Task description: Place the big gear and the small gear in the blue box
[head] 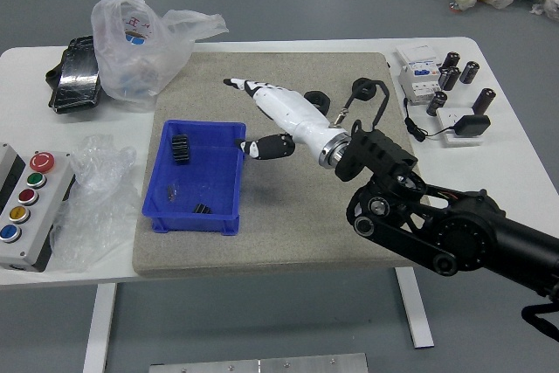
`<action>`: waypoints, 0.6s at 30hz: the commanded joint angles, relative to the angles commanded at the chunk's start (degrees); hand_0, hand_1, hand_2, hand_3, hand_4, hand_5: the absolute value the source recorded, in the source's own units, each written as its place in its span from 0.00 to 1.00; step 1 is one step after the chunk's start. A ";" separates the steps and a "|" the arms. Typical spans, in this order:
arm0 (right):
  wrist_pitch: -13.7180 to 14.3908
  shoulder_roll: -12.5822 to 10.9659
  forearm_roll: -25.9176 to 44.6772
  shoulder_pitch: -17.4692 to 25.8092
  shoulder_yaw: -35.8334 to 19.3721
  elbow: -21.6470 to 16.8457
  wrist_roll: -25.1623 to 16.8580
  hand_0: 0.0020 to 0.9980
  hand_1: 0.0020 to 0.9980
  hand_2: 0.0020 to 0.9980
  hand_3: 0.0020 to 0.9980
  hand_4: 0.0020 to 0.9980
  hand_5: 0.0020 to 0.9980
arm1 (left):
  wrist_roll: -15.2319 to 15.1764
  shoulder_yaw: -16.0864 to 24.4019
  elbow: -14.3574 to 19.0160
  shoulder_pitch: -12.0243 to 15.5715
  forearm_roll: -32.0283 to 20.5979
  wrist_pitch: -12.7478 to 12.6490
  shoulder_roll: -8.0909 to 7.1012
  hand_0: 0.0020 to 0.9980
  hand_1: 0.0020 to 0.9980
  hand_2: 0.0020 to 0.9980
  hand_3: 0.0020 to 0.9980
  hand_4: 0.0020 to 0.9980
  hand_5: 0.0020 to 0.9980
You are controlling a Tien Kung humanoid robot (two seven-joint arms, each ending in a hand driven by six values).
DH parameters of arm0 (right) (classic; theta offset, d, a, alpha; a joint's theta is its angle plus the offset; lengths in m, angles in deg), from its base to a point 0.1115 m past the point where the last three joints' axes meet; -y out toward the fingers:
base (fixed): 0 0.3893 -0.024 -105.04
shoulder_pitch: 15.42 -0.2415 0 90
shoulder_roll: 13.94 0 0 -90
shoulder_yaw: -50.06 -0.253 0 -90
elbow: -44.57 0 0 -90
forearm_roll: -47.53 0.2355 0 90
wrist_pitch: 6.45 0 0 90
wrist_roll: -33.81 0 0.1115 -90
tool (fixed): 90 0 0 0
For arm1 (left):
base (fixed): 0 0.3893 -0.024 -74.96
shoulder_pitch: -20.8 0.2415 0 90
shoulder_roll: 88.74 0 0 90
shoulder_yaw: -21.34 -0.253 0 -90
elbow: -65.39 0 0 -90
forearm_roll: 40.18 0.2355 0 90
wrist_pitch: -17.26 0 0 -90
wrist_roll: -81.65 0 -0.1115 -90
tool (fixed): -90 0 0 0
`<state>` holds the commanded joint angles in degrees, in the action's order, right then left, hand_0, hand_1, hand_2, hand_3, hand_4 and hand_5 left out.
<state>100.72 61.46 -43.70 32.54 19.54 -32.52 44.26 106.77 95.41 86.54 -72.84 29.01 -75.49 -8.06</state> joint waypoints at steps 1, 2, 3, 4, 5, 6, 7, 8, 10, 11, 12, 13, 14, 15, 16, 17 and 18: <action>0.81 -1.04 1.26 1.36 -1.85 -0.07 -0.94 0.86 0.93 0.93 0.94 0.71 0.16 | -0.03 -0.05 -0.02 0.05 -0.12 -0.02 0.04 0.69 0.61 0.59 0.67 0.64 0.47; 1.33 -1.79 2.26 2.44 -3.42 -0.05 -1.68 0.86 0.93 0.93 0.94 0.71 0.16 | -0.06 -0.10 -0.04 0.08 -0.23 -0.05 0.07 0.69 0.61 0.59 0.67 0.64 0.47; 1.80 -2.52 3.41 3.69 -5.23 0.04 -2.53 0.81 0.90 0.89 0.92 0.71 0.17 | -0.08 -0.12 -0.06 0.10 -0.30 -0.08 0.09 0.69 0.61 0.59 0.67 0.64 0.46; 2.10 -3.05 4.44 4.77 -6.69 0.13 -3.26 0.81 0.90 0.89 0.92 0.71 0.17 | -0.08 -0.13 -0.07 0.12 -0.35 -0.09 0.12 0.69 0.61 0.59 0.67 0.64 0.46; 2.37 -3.62 5.73 6.07 -8.49 0.40 -4.36 0.81 0.90 0.89 0.92 0.71 0.17 | -0.18 -0.27 -0.11 0.14 -0.56 -0.14 0.14 0.69 0.61 0.59 0.67 0.64 0.46; 2.51 -4.07 7.07 7.40 -10.29 0.60 -5.51 0.81 0.90 0.89 0.92 0.71 0.17 | -0.22 -0.30 -0.15 0.14 -0.60 -0.14 0.16 0.69 0.61 0.59 0.67 0.64 0.46; 2.63 -4.53 8.79 9.07 -12.38 0.67 -6.98 0.81 0.90 0.89 0.92 0.71 0.17 | -0.35 -0.46 -0.20 0.15 -0.83 -0.19 0.19 0.69 0.61 0.59 0.67 0.64 0.46; 2.62 -4.75 10.03 10.22 -13.85 0.65 -8.02 0.81 0.90 0.89 0.92 0.71 0.17 | -0.42 -0.57 -0.24 0.15 -0.99 -0.22 0.23 0.69 0.61 0.59 0.67 0.64 0.46; 2.35 -4.99 13.10 12.84 -17.10 0.41 -10.51 0.77 0.85 0.85 0.86 0.71 0.20 | -0.53 -0.67 -0.31 0.13 -1.08 -0.20 0.32 0.69 0.61 0.59 0.67 0.65 0.46; 2.06 -5.08 14.59 14.08 -18.63 0.15 -11.72 0.77 0.85 0.85 0.86 0.71 0.20 | -0.62 -0.79 -0.35 0.12 -1.24 -0.24 0.36 0.69 0.61 0.59 0.67 0.65 0.46; 1.52 -5.23 16.27 15.52 -20.29 -0.28 -13.13 0.77 0.85 0.85 0.86 0.71 0.20 | -0.73 -0.96 -0.39 0.15 -1.48 -0.29 0.44 0.69 0.61 0.59 0.67 0.65 0.46; 0.93 -5.40 17.92 16.88 -21.87 -0.70 -14.45 0.77 0.85 0.85 0.86 0.71 0.20 | -0.81 -1.11 -0.44 0.20 -1.68 -0.30 0.51 0.69 0.61 0.59 0.67 0.65 0.46; 0.17 -5.63 19.91 18.48 -23.69 -1.21 -15.98 0.77 0.85 0.85 0.86 0.71 0.20 | -0.90 -1.25 -0.49 0.27 -1.86 -0.28 0.59 0.69 0.61 0.59 0.67 0.65 0.46; -0.56 -5.84 21.49 19.76 -25.06 -1.64 -17.21 0.72 0.77 0.79 0.74 0.73 0.40 | -0.93 -1.32 -0.53 0.31 -1.99 -0.30 0.64 0.69 0.61 0.59 0.67 0.65 0.46; -1.51 -6.09 23.49 21.17 -26.58 -2.01 -18.55 0.72 0.77 0.79 0.74 0.73 0.40 | -0.98 -1.40 -0.57 0.36 -2.14 -0.32 0.69 0.69 0.61 0.59 0.67 0.65 0.46; -2.93 -6.42 25.89 22.94 -28.44 -2.34 -20.26 0.72 0.77 0.79 0.74 0.73 0.40 | -1.10 -1.54 -0.66 0.37 -2.32 -0.32 0.71 0.69 0.61 0.59 0.67 0.65 0.46; -4.20 -6.67 28.30 24.56 -30.15 -2.47 -21.77 0.72 0.77 0.79 0.74 0.73 0.40 | -1.20 -1.64 -0.73 0.36 -2.46 -0.33 0.72 0.69 0.61 0.59 0.67 0.65 0.46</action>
<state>96.52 54.79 -15.40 57.09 -10.61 -34.99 22.49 105.56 93.77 85.81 -72.48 26.55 -75.82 -7.34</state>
